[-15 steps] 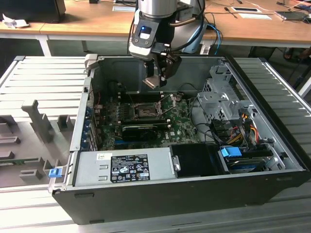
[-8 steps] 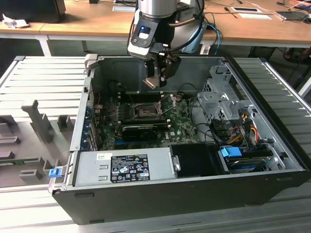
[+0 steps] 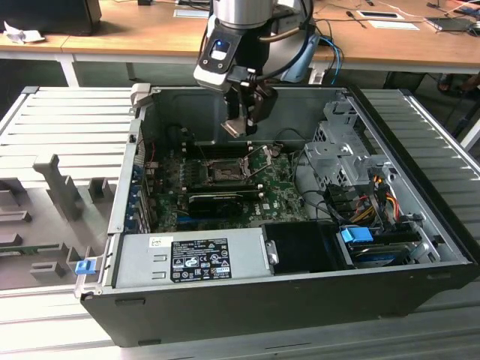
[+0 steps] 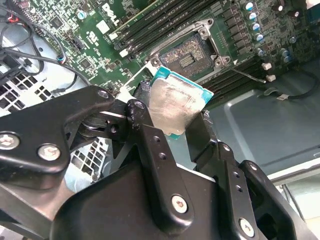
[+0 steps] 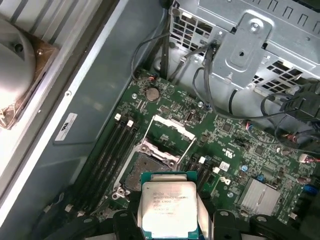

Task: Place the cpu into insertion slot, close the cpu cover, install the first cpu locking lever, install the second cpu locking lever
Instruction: 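Place the cpu into insertion slot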

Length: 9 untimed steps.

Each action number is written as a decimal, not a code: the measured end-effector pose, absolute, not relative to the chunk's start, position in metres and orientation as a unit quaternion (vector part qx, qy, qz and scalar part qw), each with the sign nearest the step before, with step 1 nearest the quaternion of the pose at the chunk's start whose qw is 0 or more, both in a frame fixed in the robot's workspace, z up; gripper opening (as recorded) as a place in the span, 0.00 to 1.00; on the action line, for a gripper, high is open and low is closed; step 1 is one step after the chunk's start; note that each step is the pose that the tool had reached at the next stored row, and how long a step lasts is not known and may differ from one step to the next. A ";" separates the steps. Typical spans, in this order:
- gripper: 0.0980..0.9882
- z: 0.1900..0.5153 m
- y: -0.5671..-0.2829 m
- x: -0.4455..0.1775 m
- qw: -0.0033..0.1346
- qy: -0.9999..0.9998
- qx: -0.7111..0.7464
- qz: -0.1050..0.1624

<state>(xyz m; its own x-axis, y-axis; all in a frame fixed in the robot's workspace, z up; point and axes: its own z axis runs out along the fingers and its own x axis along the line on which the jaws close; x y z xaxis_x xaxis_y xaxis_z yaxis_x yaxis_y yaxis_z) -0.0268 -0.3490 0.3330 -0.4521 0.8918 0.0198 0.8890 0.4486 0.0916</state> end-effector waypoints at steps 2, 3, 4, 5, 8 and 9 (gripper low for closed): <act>0.48 0.333 -0.349 -0.027 0.016 0.843 0.536 0.044; 0.48 0.332 -0.349 -0.027 0.017 0.839 0.542 0.044; 0.48 0.332 -0.349 -0.027 0.017 0.835 0.548 0.044; 0.48 0.332 -0.349 -0.027 0.017 0.829 0.558 0.044; 0.48 0.332 -0.349 -0.027 0.018 0.815 0.577 0.043; 0.48 0.331 -0.349 -0.027 0.019 0.808 0.587 0.043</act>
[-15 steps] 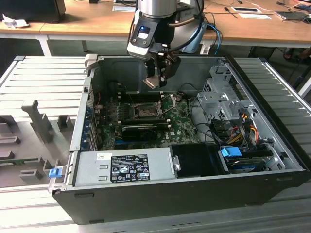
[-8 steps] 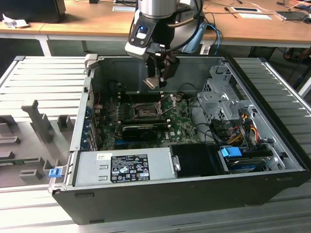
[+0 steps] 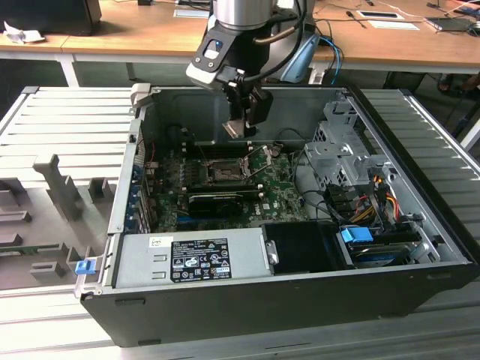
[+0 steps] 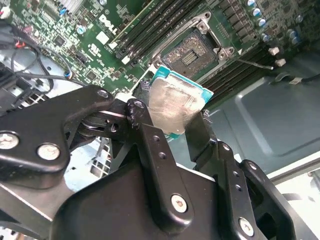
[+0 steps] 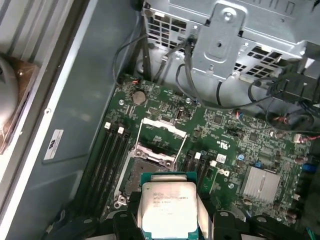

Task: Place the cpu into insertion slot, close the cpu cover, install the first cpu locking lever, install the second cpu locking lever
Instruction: 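Place the cpu into insertion slot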

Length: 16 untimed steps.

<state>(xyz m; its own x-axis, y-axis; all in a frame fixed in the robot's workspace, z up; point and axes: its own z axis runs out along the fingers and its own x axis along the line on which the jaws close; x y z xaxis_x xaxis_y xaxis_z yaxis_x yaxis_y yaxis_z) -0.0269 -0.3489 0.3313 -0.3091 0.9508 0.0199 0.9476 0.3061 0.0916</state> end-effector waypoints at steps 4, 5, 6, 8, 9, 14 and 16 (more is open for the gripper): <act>0.48 0.330 -0.349 -0.027 0.020 0.793 0.607 0.042; 0.48 0.329 -0.349 -0.027 0.020 0.792 0.608 0.042; 0.48 0.328 -0.349 -0.027 0.020 0.792 0.609 0.042; 0.48 0.327 -0.349 -0.027 0.020 0.791 0.610 0.042; 0.48 0.326 -0.349 -0.027 0.020 0.790 0.611 0.042; 0.48 0.322 -0.349 -0.027 0.020 0.788 0.614 0.042; 0.48 0.321 -0.349 -0.027 0.020 0.787 0.615 0.042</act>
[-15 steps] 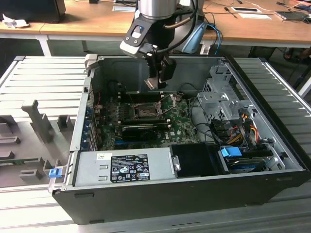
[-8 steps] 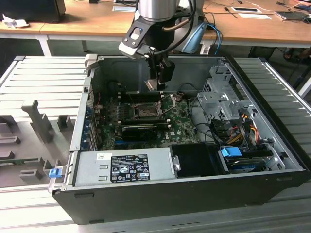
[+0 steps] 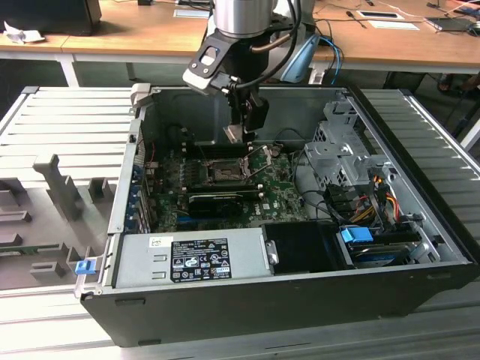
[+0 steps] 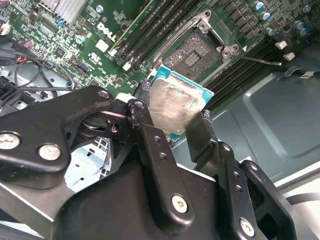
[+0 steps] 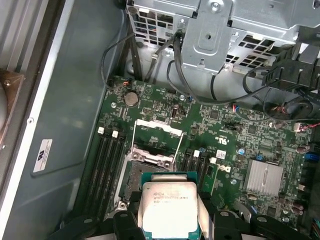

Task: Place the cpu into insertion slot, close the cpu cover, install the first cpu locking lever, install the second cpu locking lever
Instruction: 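Place the cpu into insertion slot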

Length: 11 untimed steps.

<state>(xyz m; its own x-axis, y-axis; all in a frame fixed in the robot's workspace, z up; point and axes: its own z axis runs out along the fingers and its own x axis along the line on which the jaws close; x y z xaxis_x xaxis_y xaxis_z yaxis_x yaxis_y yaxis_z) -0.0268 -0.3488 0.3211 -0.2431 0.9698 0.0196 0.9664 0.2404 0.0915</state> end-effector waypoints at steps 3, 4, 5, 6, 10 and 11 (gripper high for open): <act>0.48 0.320 -0.349 -0.027 0.021 0.787 0.615 0.042; 0.48 0.320 -0.349 -0.027 0.020 0.787 0.615 0.042; 0.48 0.319 -0.349 -0.027 0.021 0.787 0.616 0.042; 0.48 0.319 -0.349 -0.027 0.021 0.787 0.616 0.042; 0.48 0.318 -0.349 -0.027 0.021 0.786 0.616 0.042; 0.48 0.317 -0.349 -0.027 0.021 0.786 0.617 0.042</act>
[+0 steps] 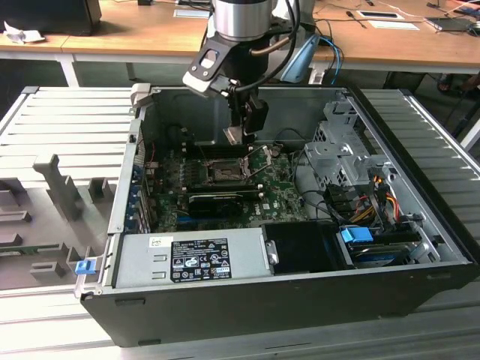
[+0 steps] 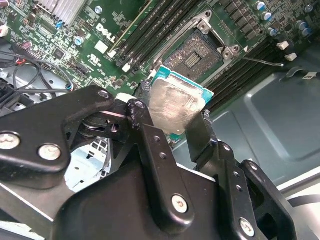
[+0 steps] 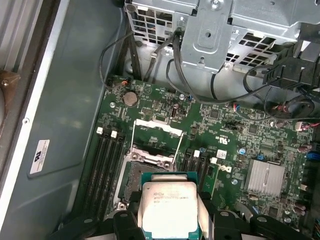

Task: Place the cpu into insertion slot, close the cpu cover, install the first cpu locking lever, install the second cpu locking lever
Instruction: 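Place the cpu into insertion slot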

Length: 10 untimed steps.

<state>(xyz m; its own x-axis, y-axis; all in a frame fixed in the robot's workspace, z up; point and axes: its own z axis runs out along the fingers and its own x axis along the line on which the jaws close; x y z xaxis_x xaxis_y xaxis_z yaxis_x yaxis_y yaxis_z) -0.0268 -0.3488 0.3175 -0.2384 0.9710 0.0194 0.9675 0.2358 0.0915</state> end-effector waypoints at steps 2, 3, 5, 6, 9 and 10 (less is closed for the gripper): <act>0.48 0.317 -0.349 -0.027 0.021 0.783 0.620 0.042; 0.48 0.316 -0.349 -0.027 0.021 0.780 0.624 0.042; 0.48 0.315 -0.349 -0.027 0.022 0.768 0.638 0.041; 0.48 0.315 -0.349 -0.027 0.022 0.762 0.645 0.041; 0.48 0.314 -0.349 -0.027 0.023 0.749 0.661 0.041; 0.48 0.314 -0.349 -0.027 0.023 0.746 0.664 0.041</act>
